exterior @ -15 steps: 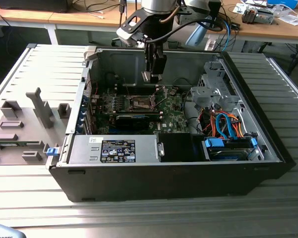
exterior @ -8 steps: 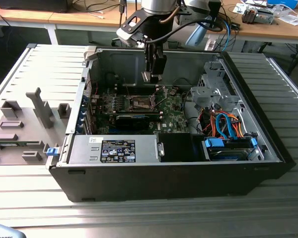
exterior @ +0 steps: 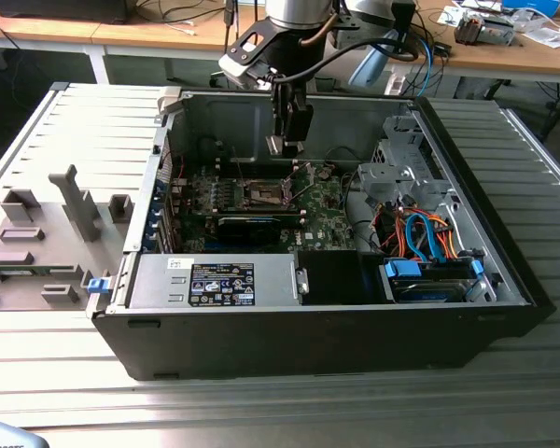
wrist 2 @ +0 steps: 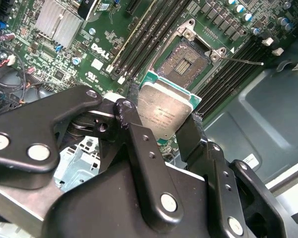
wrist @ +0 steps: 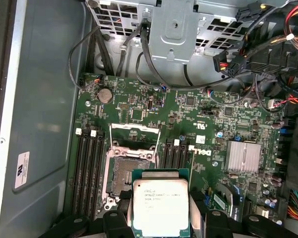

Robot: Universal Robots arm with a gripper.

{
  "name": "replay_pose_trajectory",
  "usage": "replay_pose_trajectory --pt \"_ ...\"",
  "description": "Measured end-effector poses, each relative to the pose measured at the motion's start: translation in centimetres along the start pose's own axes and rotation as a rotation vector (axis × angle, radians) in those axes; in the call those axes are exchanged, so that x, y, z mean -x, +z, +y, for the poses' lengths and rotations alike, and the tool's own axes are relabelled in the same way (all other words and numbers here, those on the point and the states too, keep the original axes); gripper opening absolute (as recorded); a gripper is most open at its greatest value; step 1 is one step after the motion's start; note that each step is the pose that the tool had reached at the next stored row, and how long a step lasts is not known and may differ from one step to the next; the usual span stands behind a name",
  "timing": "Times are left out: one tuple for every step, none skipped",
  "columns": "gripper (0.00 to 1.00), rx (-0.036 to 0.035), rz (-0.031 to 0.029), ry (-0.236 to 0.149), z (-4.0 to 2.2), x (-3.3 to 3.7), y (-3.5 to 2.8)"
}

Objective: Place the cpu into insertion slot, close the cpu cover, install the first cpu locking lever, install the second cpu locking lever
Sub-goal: 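Place the cpu into insertion slot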

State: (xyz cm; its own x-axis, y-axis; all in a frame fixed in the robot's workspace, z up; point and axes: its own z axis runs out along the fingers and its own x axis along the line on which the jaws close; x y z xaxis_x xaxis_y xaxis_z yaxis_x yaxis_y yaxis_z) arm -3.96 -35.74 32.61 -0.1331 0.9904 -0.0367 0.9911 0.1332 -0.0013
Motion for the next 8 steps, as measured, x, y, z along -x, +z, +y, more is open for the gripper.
replay_pose_trajectory --pt "0.54 0.0 0.0001 0.0 0.0 0.0 0.02" --pt "0.54 0.0 0.0 0.0 0.0 0.0 0.04" --pt "0.54 0.0 0.0 0.0 0.0 0.0 0.05" --pt "0.54 0.0001 0.0 0.0 0.0 0.0 0.07" --pt "0.54 0.0 0.0001 0.0 0.0 0.0 0.08" --pt "0.54 0.0 0.0 0.0 0.0 0.0 0.09" --pt "0.54 0.0001 0.0 0.0 0.0 0.0 0.1" --pt "0.54 0.0 0.0 0.0 0.0 0.0 0.11"
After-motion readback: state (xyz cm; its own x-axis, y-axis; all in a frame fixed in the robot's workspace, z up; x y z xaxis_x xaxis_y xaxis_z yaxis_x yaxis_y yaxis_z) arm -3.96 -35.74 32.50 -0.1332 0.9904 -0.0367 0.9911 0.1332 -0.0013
